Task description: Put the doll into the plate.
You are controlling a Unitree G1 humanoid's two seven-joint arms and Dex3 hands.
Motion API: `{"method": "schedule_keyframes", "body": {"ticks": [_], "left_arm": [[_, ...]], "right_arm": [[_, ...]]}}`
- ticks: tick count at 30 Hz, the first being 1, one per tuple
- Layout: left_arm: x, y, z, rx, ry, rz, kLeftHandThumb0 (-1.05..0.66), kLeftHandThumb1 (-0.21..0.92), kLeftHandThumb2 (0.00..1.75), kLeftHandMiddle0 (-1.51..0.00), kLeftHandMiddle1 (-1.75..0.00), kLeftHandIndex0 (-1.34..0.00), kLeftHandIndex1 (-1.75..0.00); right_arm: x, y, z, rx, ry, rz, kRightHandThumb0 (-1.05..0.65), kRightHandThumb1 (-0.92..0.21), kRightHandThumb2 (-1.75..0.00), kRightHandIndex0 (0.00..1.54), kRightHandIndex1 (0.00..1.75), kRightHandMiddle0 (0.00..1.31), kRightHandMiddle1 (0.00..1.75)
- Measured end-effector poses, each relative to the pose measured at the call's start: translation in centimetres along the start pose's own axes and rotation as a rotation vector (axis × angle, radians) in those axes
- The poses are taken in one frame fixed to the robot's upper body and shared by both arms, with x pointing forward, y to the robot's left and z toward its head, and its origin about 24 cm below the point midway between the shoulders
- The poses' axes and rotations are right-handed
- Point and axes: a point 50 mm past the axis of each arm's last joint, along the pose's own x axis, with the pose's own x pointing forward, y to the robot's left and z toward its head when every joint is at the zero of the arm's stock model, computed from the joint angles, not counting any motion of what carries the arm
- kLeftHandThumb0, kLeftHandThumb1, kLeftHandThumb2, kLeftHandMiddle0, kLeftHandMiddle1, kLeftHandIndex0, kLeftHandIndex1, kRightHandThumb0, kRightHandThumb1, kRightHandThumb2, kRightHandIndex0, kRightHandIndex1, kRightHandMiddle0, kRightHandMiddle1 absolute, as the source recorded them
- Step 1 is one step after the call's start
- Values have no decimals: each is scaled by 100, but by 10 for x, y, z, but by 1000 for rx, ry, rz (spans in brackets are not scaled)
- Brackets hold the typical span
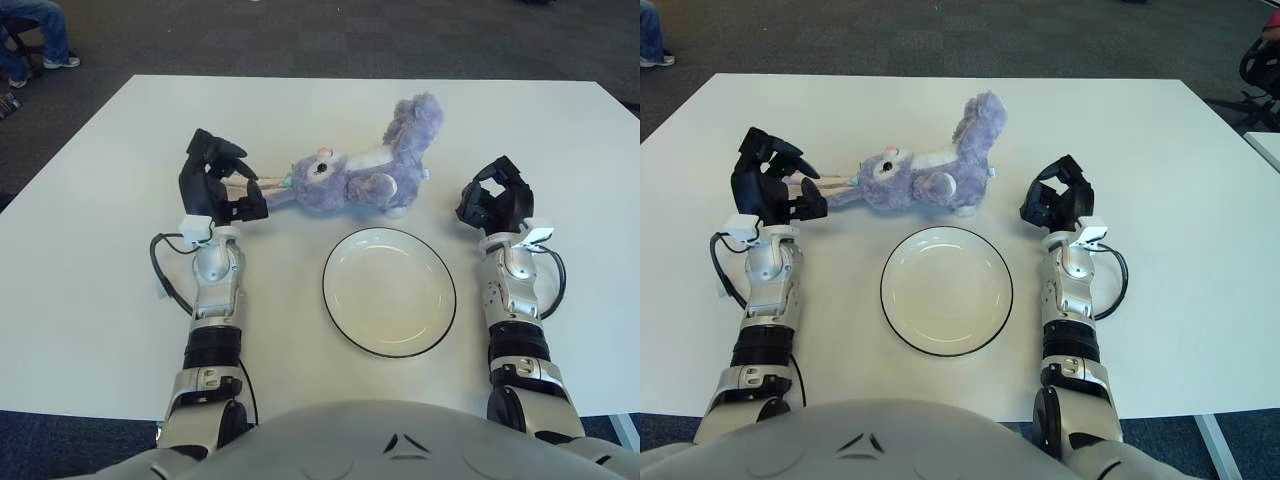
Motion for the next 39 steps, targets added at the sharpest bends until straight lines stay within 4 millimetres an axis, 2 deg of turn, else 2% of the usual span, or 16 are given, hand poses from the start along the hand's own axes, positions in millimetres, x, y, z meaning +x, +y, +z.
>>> {"method": "schedule_keyframes", "body": {"ticks": [2, 4, 9, 18, 20, 21, 22, 23, 24, 25, 27, 28, 29, 33, 36, 39], "left_arm": [[1, 1, 0, 17, -5, -15, -1, 4, 160, -75, -175, -70, -165], [1, 3, 0, 42, -8, -35, -1, 10, 155, -69, -175, -65, -170], [4, 6, 0, 111, -9, -86, -1, 17, 149, -61, -175, -60, -174], [16, 6, 4, 296, -20, -251, -1, 29, 135, -52, -175, -51, -175], [19, 6, 5, 360, -29, -294, -1, 39, 124, -45, -175, -44, -174], [20, 5, 7, 407, -39, -324, 8, 42, 119, -44, -175, -34, -167], [22, 5, 8, 444, -47, -347, 21, 42, 120, -47, -175, -25, -157], [23, 5, 9, 477, -56, -366, -14, 54, 102, -44, -165, -16, -147], [25, 5, 10, 520, -64, -387, -27, 61, 92, -43, -161, -14, -143], [26, 5, 10, 546, -70, -400, -46, 72, 76, -39, -149, -9, -135], [28, 6, 12, 626, -85, -431, -70, 84, 58, -31, -119, -4, -119], [28, 6, 12, 654, -90, -439, -73, 85, 56, -30, -114, -3, -116], [29, 7, 13, 685, -97, -449, -80, 88, 53, -27, -100, -2, -110], [32, 8, 14, 789, -125, -475, -94, 91, 51, -24, -65, 0, -91], [37, 8, 16, 850, -148, -493, -100, 92, 53, -22, -49, 0, -72], [41, 7, 20, 882, -171, -505, -103, 92, 54, -21, -42, 0, -55]], "right_arm": [[0, 0, 0, 0, 0, 0, -50, -28, -136, 126, 175, 65, 175], [0, 1, 0, 0, 0, 1, -50, -28, -136, 126, 175, 65, 175], [0, 1, 0, 0, 0, 0, -50, -28, -136, 126, 175, 65, 175], [-1, 2, 0, -1, 3, 0, -50, -28, -136, 126, 175, 64, 175], [-1, 2, 0, -1, 4, 1, -50, -28, -136, 126, 175, 64, 175], [-1, 2, 0, -1, 5, 1, -50, -28, -136, 126, 175, 64, 175], [-1, 2, 0, -1, 6, 2, -50, -28, -136, 127, 175, 64, 175], [-1, 3, 0, -1, 6, 4, -50, -28, -136, 127, 175, 64, 175], [-1, 3, 0, -1, 7, 5, -50, -28, -136, 127, 175, 64, 175], [-1, 3, 0, -1, 7, 6, -50, -28, -136, 127, 175, 64, 175], [-1, 4, 0, 0, 7, 7, -50, -28, -136, 127, 175, 64, 175], [-1, 4, 0, 0, 7, 7, -50, -28, -136, 127, 175, 64, 175], [-1, 4, 0, 0, 7, 7, -50, -28, -136, 127, 175, 64, 175], [-1, 4, -1, 0, 8, 6, -50, -28, -136, 127, 175, 64, 175], [-1, 4, -1, 0, 12, 6, -50, -28, -136, 127, 175, 64, 175], [-1, 4, -1, 0, 14, 7, -50, -28, -136, 127, 175, 64, 175]]}}
